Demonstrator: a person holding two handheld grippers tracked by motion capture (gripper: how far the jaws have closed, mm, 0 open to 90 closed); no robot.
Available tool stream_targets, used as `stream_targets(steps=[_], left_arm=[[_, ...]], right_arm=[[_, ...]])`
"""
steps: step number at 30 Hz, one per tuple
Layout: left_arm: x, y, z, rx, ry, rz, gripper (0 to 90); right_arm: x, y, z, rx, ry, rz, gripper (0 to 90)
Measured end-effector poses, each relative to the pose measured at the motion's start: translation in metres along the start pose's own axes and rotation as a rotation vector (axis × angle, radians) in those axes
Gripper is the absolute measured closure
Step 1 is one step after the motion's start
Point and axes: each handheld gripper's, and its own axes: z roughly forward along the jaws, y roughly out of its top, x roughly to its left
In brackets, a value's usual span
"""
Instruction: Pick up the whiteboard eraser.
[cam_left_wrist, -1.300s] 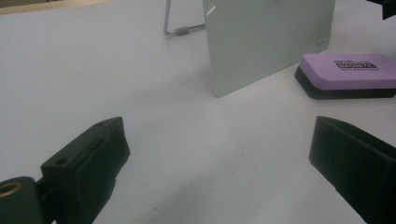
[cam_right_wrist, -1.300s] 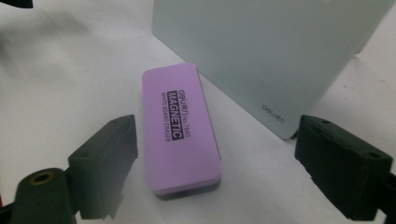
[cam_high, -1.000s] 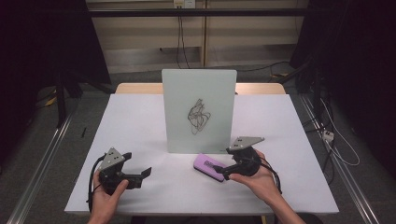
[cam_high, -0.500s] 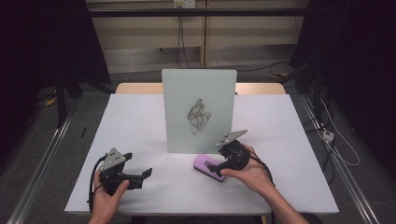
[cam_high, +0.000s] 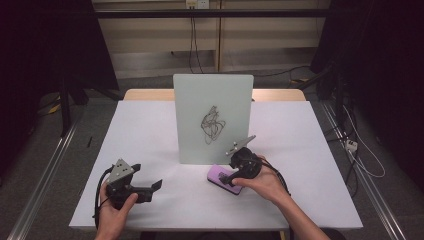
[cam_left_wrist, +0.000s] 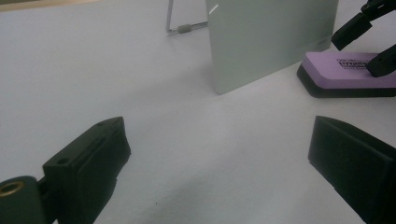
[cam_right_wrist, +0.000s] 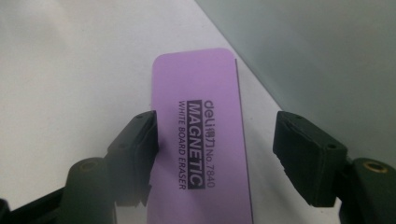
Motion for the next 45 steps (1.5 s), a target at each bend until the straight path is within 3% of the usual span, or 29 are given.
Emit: stream_targets(steps=[3, 11, 14, 22, 38, 40, 45], left_arm=[[0.0, 0.0, 0.001, 0.003, 0.0, 0.001, 5.0], [-0.001, 0.0, 0.002, 0.002, -0.005, 0.002, 5.1], [-0.001, 0.0, 0.002, 0.008, 0.0, 0.004, 5.1], [0.0, 0.0, 0.002, 0.007, 0.0, -0.004, 5.1], [0.0, 0.0, 0.002, 0.007, -0.005, -0.006, 5.2], [0.0, 0.0, 0.002, 0.007, -0.005, -0.007, 5.3], [0.001, 0.0, 0.001, 0.008, -0.003, -0.01, 5.3]], right_arm=[[0.002, 0.001, 0.0, -0.014, -0.009, -0.033, 36.0], [0.009, 0.002, 0.002, 0.004, 0.017, -0.055, 33.3], [0.013, 0.003, 0.005, 0.018, 0.025, -0.093, 31.8], [0.015, 0.004, 0.004, 0.027, -0.009, -0.09, 33.5], [0.019, 0.003, 0.01, 0.068, -0.041, -0.16, 34.1], [0.02, 0.003, 0.01, 0.073, -0.051, -0.174, 40.2], [0.02, 0.003, 0.01, 0.074, -0.059, -0.169, 40.9]])
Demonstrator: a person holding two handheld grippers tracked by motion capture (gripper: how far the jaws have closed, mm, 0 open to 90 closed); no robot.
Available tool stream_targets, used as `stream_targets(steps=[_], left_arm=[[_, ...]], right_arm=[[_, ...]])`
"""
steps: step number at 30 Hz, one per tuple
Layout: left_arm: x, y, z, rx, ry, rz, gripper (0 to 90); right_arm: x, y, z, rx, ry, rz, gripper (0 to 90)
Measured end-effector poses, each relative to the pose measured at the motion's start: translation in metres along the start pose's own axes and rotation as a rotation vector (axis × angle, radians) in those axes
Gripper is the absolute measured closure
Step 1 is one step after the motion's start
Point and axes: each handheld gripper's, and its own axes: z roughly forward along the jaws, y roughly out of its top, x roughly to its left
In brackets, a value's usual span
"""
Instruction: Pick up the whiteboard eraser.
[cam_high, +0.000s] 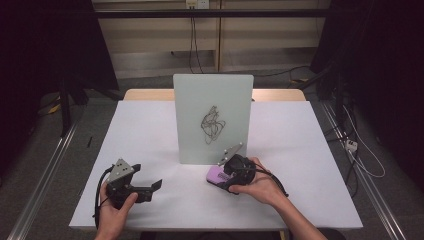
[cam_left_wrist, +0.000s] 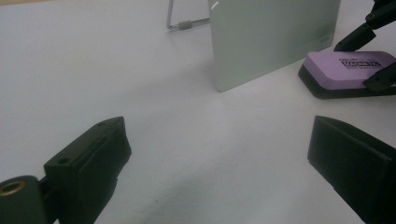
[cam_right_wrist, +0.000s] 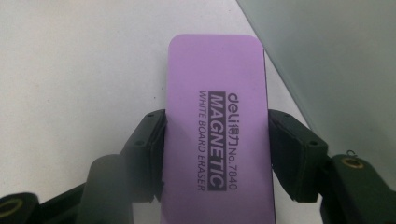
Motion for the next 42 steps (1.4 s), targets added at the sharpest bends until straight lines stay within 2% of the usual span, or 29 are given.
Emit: stream_targets(steps=[5, 12, 19, 21, 29, 33, 42], left_arm=[[0.0, 0.0, 0.0, 0.0, 0.002, 0.0, 5.4], [0.002, -0.001, 0.0, 0.013, 0.003, 0.004, 5.4], [0.003, -0.002, 0.001, 0.015, 0.002, -0.004, 5.4], [0.004, -0.002, 0.001, 0.018, 0.0, -0.009, 5.4], [0.004, -0.002, 0.0, 0.009, 0.001, -0.017, 5.4], [0.005, -0.002, 0.0, 0.007, -0.003, -0.017, 5.4], [0.004, -0.002, -0.001, 0.008, 0.005, -0.01, 5.4]], right_arm=[[0.001, 0.002, 0.0, 0.011, -0.008, 0.0, 41.2], [0.0, 0.0, -0.002, -0.001, 0.014, 0.014, 41.3], [-0.002, -0.001, -0.01, -0.045, 0.014, 0.041, 41.4], [-0.003, -0.002, -0.013, -0.072, 0.012, 0.054, 41.4], [-0.003, -0.004, -0.017, -0.115, -0.001, 0.057, 41.4], [-0.003, -0.007, -0.021, -0.158, -0.011, 0.063, 41.4], [-0.002, -0.01, -0.027, -0.191, -0.023, 0.073, 41.4]])
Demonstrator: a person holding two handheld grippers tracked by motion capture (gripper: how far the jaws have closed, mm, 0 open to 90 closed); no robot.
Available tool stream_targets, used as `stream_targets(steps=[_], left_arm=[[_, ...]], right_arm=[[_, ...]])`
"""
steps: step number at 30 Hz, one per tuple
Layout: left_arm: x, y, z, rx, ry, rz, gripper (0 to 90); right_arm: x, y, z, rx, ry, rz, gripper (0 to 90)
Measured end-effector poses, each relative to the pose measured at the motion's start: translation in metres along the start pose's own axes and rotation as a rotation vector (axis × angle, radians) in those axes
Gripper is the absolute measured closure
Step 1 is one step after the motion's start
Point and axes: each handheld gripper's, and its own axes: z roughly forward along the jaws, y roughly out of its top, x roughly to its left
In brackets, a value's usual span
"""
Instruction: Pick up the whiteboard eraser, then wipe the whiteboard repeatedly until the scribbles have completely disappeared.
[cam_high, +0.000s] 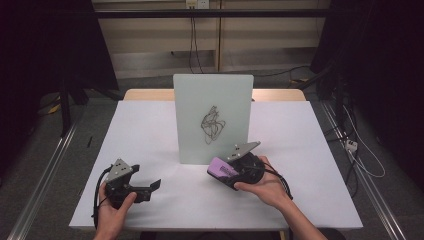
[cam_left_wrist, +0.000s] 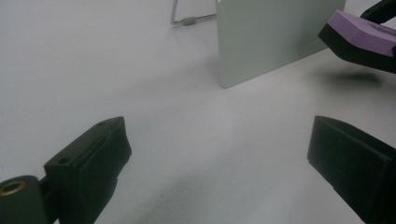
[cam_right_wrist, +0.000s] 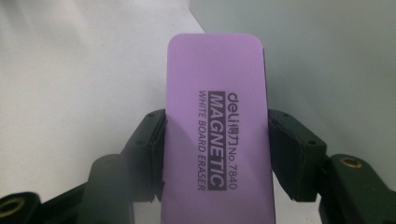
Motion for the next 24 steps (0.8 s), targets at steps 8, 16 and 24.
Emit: stream_targets(steps=[8, 16, 24], left_arm=[[0.001, 0.0, 0.0, 0.001, 0.0, -0.001, 5.4], [0.005, -0.002, 0.001, 0.012, -0.008, -0.015, 5.4], [0.002, 0.0, -0.001, 0.003, -0.006, -0.001, 5.4]], right_arm=[[0.0, 0.002, -0.009, -0.06, -0.011, -0.018, 41.4], [-0.004, 0.005, -0.014, -0.111, -0.031, -0.013, 41.5], [0.002, 0.008, -0.016, -0.148, -0.038, -0.039, 41.4]])
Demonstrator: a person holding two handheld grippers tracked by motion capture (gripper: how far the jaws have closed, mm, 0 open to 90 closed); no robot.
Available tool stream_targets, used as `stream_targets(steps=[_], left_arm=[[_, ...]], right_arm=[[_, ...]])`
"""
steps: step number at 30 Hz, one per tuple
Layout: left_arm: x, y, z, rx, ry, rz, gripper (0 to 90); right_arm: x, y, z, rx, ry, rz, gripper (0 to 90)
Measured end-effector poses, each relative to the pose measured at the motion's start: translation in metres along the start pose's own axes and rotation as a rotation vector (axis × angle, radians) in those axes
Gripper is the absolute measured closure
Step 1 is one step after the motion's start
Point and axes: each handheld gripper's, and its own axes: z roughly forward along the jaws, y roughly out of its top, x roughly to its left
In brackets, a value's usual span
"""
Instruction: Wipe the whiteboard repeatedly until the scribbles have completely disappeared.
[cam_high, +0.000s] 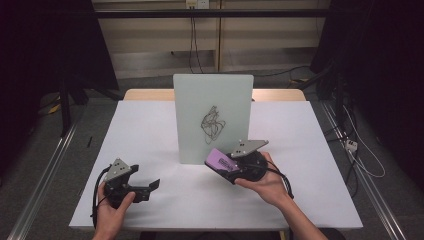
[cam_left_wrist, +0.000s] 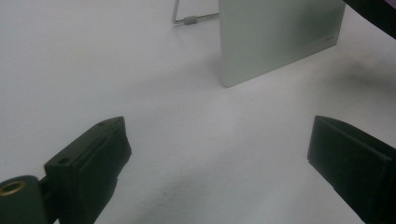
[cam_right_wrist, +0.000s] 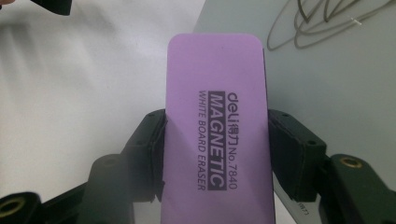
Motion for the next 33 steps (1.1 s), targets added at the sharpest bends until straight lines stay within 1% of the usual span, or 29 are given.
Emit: stream_targets(steps=[1, 2, 4, 5, 7, 8, 10, 12, 14, 18, 19, 20, 22, 24, 26, 27, 28, 29, 32, 33], left_arm=[[-0.001, 0.0, 0.0, -0.001, -0.001, -0.002, 5.4], [-0.001, 0.0, -0.001, 0.004, -0.002, 0.005, 5.4], [-0.001, 0.0, -0.001, 0.003, -0.005, 0.003, 5.4], [-0.001, 0.0, -0.001, 0.007, -0.004, 0.002, 5.4], [0.0, 0.0, 0.001, 0.004, -0.006, 0.002, 5.4], [0.0, 0.0, 0.001, 0.011, -0.003, 0.003, 5.4], [-0.001, 0.0, 0.002, 0.006, -0.009, -0.003, 5.4], [0.0, -0.001, 0.001, 0.01, -0.009, 0.002, 5.4], [0.0, -0.001, 0.001, 0.01, -0.004, 0.004, 5.4], [0.0, 0.0, 0.0, 0.006, -0.004, 0.0, 5.4], [0.0, 0.0, 0.0, 0.006, -0.004, 0.001, 5.4], [0.0, 0.0, 0.0, 0.007, -0.005, 0.002, 5.4], [0.0, 0.0, 0.0, 0.006, -0.007, 0.0, 5.4], [0.0, 0.0, 0.0, 0.01, -0.005, 0.0, 5.4], [0.0, 0.0, 0.0, 0.003, 0.0, -0.005, 5.4], [0.0, 0.0, -0.001, 0.004, 0.0, -0.005, 5.4], [0.0, 0.0, -0.001, 0.006, -0.002, -0.001, 5.4], [0.0, 0.0, -0.001, 0.008, 0.001, -0.001, 5.4], [0.0, 0.0, -0.001, 0.009, 0.0, 0.0, 5.4], [0.0, 0.0, -0.001, 0.009, 0.0, 0.0, 5.4]], right_arm=[[0.0, 0.001, -0.002, -0.014, -0.011, -0.005, 41.5], [0.0, 0.001, -0.002, -0.014, -0.011, -0.005, 41.5], [0.0, 0.002, -0.004, -0.032, -0.018, -0.006, 41.5], [0.0, 0.004, -0.006, -0.048, -0.03, -0.009, 41.5], [0.001, 0.005, -0.006, -0.053, -0.033, -0.016, 41.5], [0.0, 0.008, -0.008, -0.061, -0.042, -0.025, 41.5], [0.0, 0.01, -0.009, -0.067, -0.049, -0.032, 41.5], [-0.001, 0.016, -0.011, -0.092, -0.059, -0.04, 41.5], [-0.001, 0.02, -0.011, -0.106, -0.061, -0.042, 41.5], [0.0, 0.026, -0.012, -0.114, -0.06, -0.056, 41.5], [-0.001, 0.028, -0.013, -0.115, -0.063, -0.066, 41.5], [-0.003, 0.033, -0.016, -0.127, -0.066, -0.059, 41.5], [-0.004, 0.034, -0.017, -0.131, -0.07, -0.057, 41.5], [-0.009, 0.04, -0.02, -0.141, -0.087, -0.061, 41.5], [-0.01, 0.041, -0.021, -0.144, -0.089, -0.062, 41.4], [-0.011, 0.043, -0.021, -0.156, -0.098, -0.065, 41.5], [-0.011, 0.043, -0.021, -0.156, -0.098, -0.065, 41.5], [-0.012, 0.046, -0.021, -0.166, -0.115, -0.073, 41.5], [-0.014, 0.049, -0.022, -0.177, -0.12, -0.071, 41.5], [-0.016, 0.052, -0.023, -0.185, -0.129, -0.067, 41.5]])
